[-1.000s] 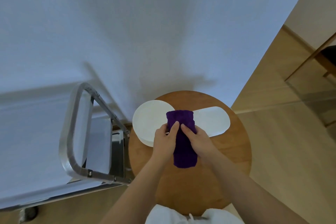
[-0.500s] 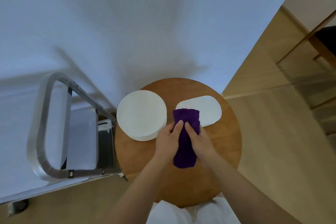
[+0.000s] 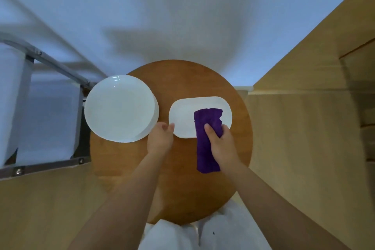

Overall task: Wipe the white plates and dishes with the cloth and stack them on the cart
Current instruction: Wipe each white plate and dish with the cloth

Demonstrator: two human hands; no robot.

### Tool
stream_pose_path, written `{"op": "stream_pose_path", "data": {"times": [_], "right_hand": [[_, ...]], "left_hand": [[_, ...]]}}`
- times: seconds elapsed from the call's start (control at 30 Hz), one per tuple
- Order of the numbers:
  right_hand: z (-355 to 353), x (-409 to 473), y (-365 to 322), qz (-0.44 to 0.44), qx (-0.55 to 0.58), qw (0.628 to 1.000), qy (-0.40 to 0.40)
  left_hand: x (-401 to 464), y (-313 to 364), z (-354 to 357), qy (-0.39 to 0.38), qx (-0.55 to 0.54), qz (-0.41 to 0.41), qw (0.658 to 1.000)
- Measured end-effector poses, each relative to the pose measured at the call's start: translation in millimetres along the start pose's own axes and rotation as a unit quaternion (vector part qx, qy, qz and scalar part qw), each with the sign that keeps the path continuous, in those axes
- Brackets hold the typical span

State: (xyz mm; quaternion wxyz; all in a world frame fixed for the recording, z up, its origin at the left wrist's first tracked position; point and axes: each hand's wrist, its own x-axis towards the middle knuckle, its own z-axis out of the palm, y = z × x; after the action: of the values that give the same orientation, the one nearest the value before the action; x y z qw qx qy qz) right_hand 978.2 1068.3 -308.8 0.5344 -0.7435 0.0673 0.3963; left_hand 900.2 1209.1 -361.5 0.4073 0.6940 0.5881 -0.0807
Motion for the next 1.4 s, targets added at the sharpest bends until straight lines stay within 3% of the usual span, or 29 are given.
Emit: {"op": "stream_pose_path", "data": {"times": [0.13, 0.33, 0.97, 1.23, 1.4], "right_hand": [[-5.9, 14.9, -0.2, 0.021, -0.02, 1.0, -0.008], [-5.0, 25.4, 0.6, 0.033, -0.034, 0.999, -0.017], [-10.8, 17.7, -5.5, 0.02, -0.016, 1.0, 0.016], [-6.5, 10.3, -0.8, 0.028, -0.001, 0.999, 0.039], [-7.5, 3.0, -8.4, -0.04, -0.046, 0.993, 0.106]], "left_hand": [[19.3, 1.9, 17.3, 0.003, 0.049, -0.016, 0.999], [28.0, 4.9, 26.7, 0.055, -0.014, -0.026, 0.998], [13.7, 11.0, 11.9, 0.076, -0.067, -0.031, 0.994], [-9.3, 18.9, 11.6, 0.036, -0.207, -0.011, 0.978], [-28.7, 17.3, 4.6, 0.042, -0.346, -0.024, 0.937]]}}
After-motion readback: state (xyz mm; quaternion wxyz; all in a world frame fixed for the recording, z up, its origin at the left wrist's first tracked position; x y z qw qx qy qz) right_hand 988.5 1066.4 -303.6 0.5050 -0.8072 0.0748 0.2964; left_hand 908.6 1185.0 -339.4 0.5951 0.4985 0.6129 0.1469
